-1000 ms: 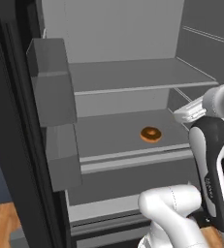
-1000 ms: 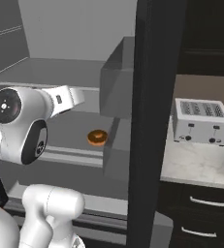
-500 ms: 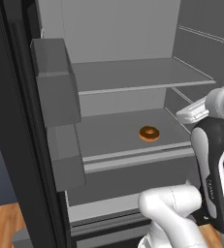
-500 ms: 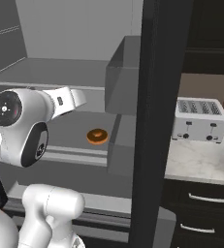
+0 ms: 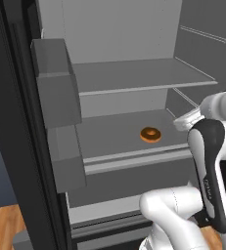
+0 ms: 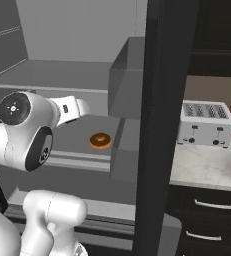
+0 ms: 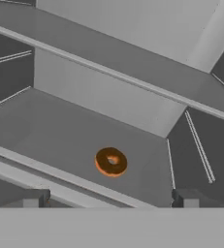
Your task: Take the donuts from the fridge and place them on the empty tray on the dining counter.
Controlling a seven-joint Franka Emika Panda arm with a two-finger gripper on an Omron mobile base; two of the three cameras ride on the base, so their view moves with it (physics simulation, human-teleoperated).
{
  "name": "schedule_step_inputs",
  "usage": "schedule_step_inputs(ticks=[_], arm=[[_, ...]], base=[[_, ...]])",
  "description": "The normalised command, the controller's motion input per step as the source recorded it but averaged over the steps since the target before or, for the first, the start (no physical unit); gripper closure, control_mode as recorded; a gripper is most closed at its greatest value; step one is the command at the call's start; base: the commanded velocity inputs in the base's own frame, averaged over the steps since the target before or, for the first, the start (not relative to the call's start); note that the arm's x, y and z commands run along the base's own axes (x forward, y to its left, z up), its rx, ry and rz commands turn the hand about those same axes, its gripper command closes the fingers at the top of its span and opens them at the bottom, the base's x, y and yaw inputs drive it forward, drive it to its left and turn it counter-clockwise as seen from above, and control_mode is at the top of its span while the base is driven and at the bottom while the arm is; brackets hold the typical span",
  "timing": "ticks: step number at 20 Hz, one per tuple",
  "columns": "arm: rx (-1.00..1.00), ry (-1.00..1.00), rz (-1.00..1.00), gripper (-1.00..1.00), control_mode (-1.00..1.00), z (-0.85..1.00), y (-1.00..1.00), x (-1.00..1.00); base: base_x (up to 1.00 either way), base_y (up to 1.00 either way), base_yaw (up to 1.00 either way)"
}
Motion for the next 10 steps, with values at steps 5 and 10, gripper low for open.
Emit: schedule_step_inputs(ticks=[5, 10], arm=[[0.0, 0.09, -0.05, -1.0, -1.0, -0.37, 0.4, 0.11], [0.0, 0.0, -0.11, -1.0, -1.0, -0.17, 0.22, 0.12]], base=[[0.0, 0.0, 0.0], [0.0, 0.0, 0.0]])
